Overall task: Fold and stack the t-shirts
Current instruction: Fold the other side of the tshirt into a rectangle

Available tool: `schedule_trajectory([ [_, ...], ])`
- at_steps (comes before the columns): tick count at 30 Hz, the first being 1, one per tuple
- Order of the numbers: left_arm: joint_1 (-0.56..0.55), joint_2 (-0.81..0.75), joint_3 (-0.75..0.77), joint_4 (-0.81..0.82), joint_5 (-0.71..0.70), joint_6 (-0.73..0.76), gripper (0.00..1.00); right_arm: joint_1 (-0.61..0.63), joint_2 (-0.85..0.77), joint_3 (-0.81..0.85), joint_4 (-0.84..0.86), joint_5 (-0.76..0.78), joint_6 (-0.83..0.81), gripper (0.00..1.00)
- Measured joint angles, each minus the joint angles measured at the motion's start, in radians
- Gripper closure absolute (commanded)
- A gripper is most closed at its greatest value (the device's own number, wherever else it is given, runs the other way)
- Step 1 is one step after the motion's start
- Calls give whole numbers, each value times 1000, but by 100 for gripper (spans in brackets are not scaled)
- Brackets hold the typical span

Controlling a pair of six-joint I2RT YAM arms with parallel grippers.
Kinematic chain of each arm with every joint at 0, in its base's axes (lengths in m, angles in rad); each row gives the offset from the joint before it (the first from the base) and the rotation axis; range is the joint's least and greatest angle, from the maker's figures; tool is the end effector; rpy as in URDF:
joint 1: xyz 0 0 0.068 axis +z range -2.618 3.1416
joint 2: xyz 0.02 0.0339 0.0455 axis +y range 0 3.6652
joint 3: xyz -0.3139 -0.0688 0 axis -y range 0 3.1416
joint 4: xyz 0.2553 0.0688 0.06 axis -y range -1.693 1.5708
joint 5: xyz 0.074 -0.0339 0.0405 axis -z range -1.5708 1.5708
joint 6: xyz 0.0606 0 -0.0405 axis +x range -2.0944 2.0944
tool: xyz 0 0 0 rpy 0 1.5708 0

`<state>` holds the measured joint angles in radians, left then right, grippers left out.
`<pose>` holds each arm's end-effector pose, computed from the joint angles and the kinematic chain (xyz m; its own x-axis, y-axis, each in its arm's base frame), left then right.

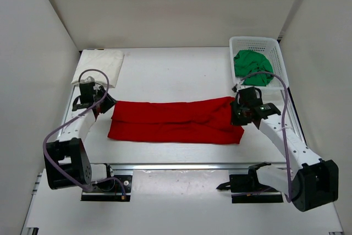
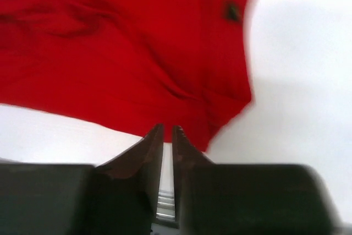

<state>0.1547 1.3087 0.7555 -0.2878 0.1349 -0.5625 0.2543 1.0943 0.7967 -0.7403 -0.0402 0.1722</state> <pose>0.2747 0.0346 0.2337 -0.5888 -0.6267 -0.5105 -0.4469 0.7787 -0.4404 0.1988 0.0542 0.2590 -0.8678 -0.0487 -0.4946 -0.1243 0.9848 0.1212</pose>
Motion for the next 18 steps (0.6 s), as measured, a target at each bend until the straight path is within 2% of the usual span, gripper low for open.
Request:
schedule_trajectory([
  [2, -24, -1, 0, 35, 2, -15, 59, 61, 28, 34, 41, -6, 9, 100],
  [3, -34, 11, -1, 51, 6, -24, 59, 98, 57, 52, 76, -14, 14, 95],
  [4, -38, 28, -3, 65, 11, -33, 60, 128, 95, 69, 118, -23, 19, 85],
  [7, -33, 86, -12, 90, 19, -59, 59, 190, 229, 102, 251, -53, 34, 68],
  [12, -28, 143, -23, 109, 30, -85, 60, 190, 432, 135, 385, -70, 46, 63],
  [18, -63, 152, -54, 171, 36, -110, 62, 155, 491, 135, 440, -73, 64, 61],
])
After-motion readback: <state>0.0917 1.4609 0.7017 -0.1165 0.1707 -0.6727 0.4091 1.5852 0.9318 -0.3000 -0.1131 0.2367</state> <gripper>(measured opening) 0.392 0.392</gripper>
